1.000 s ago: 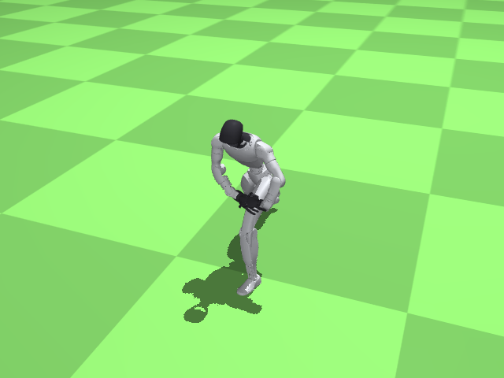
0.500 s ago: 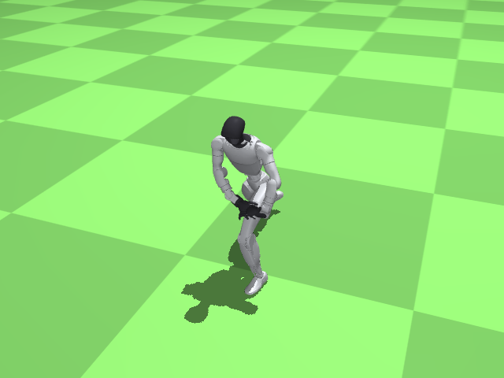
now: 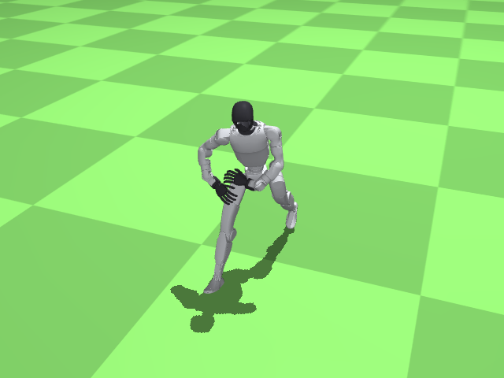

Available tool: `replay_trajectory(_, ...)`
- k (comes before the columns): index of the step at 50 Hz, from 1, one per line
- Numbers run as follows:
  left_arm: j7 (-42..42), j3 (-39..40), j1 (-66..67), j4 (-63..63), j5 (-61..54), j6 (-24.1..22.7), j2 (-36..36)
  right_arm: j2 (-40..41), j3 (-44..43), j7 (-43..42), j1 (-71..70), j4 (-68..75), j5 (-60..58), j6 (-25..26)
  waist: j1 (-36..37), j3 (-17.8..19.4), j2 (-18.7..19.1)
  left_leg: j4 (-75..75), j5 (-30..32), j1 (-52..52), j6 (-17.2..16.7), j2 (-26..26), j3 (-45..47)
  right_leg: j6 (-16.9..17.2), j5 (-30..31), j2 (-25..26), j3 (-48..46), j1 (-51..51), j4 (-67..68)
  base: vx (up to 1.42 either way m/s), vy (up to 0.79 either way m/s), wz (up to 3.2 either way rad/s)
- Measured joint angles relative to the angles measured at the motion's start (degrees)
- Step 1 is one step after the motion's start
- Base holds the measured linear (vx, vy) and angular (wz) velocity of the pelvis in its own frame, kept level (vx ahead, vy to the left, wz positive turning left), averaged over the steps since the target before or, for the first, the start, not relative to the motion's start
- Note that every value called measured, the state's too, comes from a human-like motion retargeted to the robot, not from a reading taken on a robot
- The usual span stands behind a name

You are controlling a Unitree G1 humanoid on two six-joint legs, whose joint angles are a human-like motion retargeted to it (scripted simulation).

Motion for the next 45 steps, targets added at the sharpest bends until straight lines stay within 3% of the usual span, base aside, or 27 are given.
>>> replay_trajectory(2,-0.8,-1.7,-2.4,-1.0,2.6,0.9,-4.0,-5.1,3.4,-2.8,-1.1,-3.9,-2.5,-0.3,-1.1,1.3,5.2,0.0,-6.5,-0.9,0.2,9.1,0.6,-4.0,2.5,-2.1,-0.8,-7.9,17.6,-0.10,-0.37,1.94)
replay_trajectory(3,-1.0,-2.8,-4.0,-0.4,4.5,1.4,-5.7,-7.1,5.8,-4.5,-3.2,-5.7,-3.7,-0.6,-1.9,3.5,7.4,2.3,-11.0,-1.6,1.0,14.0,3.5,-6.1,-0.3,-3.4,-1.4,-11.5,28.2,-0.17,-0.39,1.49)
replay_trajectory(6,3.3,-5.2,-10.2,2.1,9.1,4.2,-7.2,-12.7,12.8,-10.9,-14.8,-11.8,-5.7,-1.1,-7.7,16.5,7.9,14.9,-23.1,-2.9,7.5,21.5,13.1,-8.8,-8.9,-9.4,0.4,-15.2,48.3,-0.20,-0.16,1.15)
replay_trajectory(7,5.8,-5.9,-11.8,1.8,9.8,6.0,-6.2,-14.3,14.7,-13.0,-18.5,-14.1,-5.4,-1.0,-9.5,19.7,7.4,17.9,-25.9,-4.1,9.1,23.2,15.4,-9.3,-10.3,-10.7,0.8,-16.1,51.3,-0.24,-0.01,0.82)
replay_trajectory(8,8.7,-6.6,-12.6,0.6,9.8,8.1,-4.6,-15.5,16.4,-14.8,-21.2,-16.4,-4.5,-0.7,-10.8,20.6,6.8,19.2,-28.0,-5.8,10.0,24.3,17.0,-9.8,-10.6,-11.7,1.2,-18.0,52.6,-0.24,0.02,0.64)
replay_trajectory(11,15.7,-7.4,-14.2,-5.6,8.4,12.2,1.0,-18.1,20.5,-18.9,-26.2,-22.0,-0.9,0.6,-13.0,20.9,5.5,18.7,-31.1,-10.8,9.7,24.5,18.4,-10.5,-8.8,-12.7,2.2,-23.9,51.9,-0.22,0.05,0.26)
replay_trajectory(15,17.2,-8.0,-15.1,-10.0,6.2,12.1,3.6,-18.7,23.8,-23.2,-28.0,-23.9,1.1,1.6,-12.3,20.9,4.7,16.8,-28.2,-16.5,7.2,21.5,18.4,-10.9,-3.6,-10.1,1.4,-26.8,42.3,-0.18,0.02,-0.17)
replay_trajectory(18,16.5,-9.0,-14.0,-7.3,7.4,12.5,1.4,-18.0,24.7,-26.0,-28.0,-22.0,-1.5,1.6,-12.2,20.9,5.4,12.3,-23.7,-18.1,5.8,19.8,20.9,-9.9,0.8,-8.4,-0.8,-24.6,32.5,-0.10,0.03,0.09)
replay_trajectory(22,17.7,-11.1,-12.5,-2.3,8.4,18.0,-0.8,-18.4,25.9,-28.5,-28.9,-18.9,-5.4,3.6,-13.5,20.9,6.7,4.6,-19.7,-16.0,4.5,18.3,24.4,-7.2,5.0,-8.1,-3.1,-20.0,23.0,-0.07,0.07,0.36)
replay_trajectory(30,18.5,-14.4,-11.6,6.6,14.9,25.1,-1.2,-18.0,33.1,-24.4,-35.7,-11.3,-11.5,4.7,-20.4,20.9,6.7,3.0,-25.1,-13.7,5.5,16.4,26.6,-3.5,10.0,-11.5,-5.9,-12.0,13.8,-0.09,0.15,0.40)
replay_trajectory(32,14.9,-8.3,-4.6,3.8,9.7,33.2,3.3,-13.6,36.6,-28.2,-36.5,-6.4,-13.7,15.1,-24.1,20.9,5.7,4.6,-24.5,-13.7,7.8,16.4,24.6,0.1,13.1,-11.8,-8.3,-8.5,10.7,-0.14,0.13,0.29)
replay_trajectory(33,13.0,-6.7,-1.2,4.0,2.7,33.4,3.5,-11.6,38.0,-28.9,-37.3,-4.6,-14.4,17.5,-25.2,20.9,5.0,5.1,-24.8,-13.8,7.6,16.3,24.3,0.1,13.8,-11.8,-8.7,-7.8,9.6,-0.15,0.13,0.20)
replay_trajectory(35,4.4,-4.0,5.1,4.7,-22.7,31.9,1.6,-7.3,40.4,-29.4,-38.5,-0.7,-14.7,21.6,-26.7,20.9,3.0,5.9,-25.7,-13.3,7.8,15.2,23.5,0.1,15.2,-12.6,-8.9,-5.8,7.4,-0.13,0.16,0.21)
replay_trajectory(37,-1.5,-2.4,7.7,4.5,-35.8,32.6,0.7,-5.2,40.1,-28.4,-38.0,1.8,-14.6,23.6,-26.8,20.9,2.0,6.8,-26.3,-13.0,8.2,14.0,22.6,0.1,16.6,-13.2,-9.1,-3.7,4.9,-0.07,0.14,0.21)
replay_trajectory(45,-14.2,0.2,11.7,0.4,-41.6,35.1,2.3,-5.4,35.5,-22.2,-32.6,1.6,-13.3,25.0,-21.0,20.9,2.8,17.6,-28.6,-13.7,11.3,12.7,22.4,-0.5,16.5,-12.8,-6.6,0.4,2.5,0.04,0.12,-0.17)
